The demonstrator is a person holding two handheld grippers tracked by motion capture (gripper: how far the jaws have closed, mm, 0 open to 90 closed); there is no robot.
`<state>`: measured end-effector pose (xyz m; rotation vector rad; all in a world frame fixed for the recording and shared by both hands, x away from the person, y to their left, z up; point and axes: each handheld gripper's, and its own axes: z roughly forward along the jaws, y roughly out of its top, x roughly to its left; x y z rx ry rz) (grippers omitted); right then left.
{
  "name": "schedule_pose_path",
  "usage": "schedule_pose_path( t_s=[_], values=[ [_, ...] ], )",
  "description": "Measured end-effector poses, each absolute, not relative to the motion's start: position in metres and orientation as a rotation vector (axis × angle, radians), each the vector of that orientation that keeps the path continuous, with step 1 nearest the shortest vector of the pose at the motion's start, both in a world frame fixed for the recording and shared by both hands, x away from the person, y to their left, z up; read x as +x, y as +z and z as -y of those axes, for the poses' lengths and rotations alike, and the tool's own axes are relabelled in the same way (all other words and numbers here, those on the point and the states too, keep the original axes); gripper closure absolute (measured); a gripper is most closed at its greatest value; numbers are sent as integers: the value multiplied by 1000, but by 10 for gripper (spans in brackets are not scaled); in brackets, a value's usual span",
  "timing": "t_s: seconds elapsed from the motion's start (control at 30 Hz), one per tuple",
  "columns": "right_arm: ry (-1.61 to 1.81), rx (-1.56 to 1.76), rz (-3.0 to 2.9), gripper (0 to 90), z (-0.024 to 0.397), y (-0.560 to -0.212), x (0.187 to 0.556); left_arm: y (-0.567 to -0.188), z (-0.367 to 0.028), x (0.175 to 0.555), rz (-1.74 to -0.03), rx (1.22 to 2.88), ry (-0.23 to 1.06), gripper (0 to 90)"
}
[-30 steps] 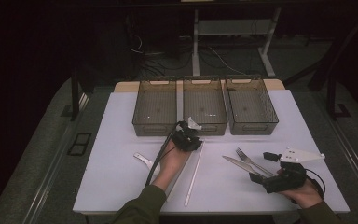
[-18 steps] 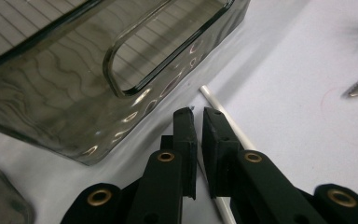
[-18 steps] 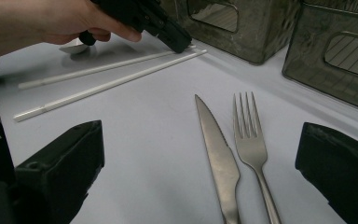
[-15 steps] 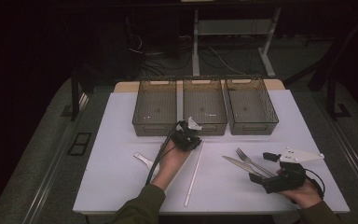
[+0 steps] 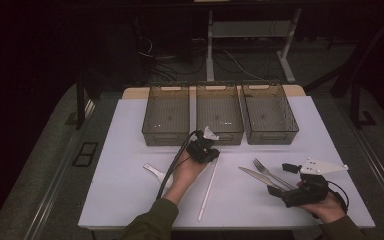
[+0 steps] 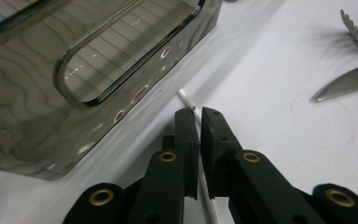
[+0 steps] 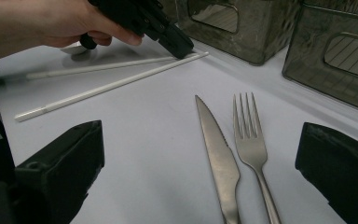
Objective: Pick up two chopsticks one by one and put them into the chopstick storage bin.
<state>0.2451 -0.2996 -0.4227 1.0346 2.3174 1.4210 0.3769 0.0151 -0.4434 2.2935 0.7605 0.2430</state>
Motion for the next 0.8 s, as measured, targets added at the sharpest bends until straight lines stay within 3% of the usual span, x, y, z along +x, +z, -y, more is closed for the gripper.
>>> schedule_pose_path(
  t_s=[0.23,0.57,0.8],
  values=[
    [1425,1039,-2312,14,301,-422,245,-421,-35,352,-781,2271,242,693],
    [1416,1034,-2316,13,299,-423,245,-420,-75,301,-824,2219,232,726],
    [1415,1035,-2316,13,298,-422,244,-433,-81,293,-826,2250,216,778]
  ],
)
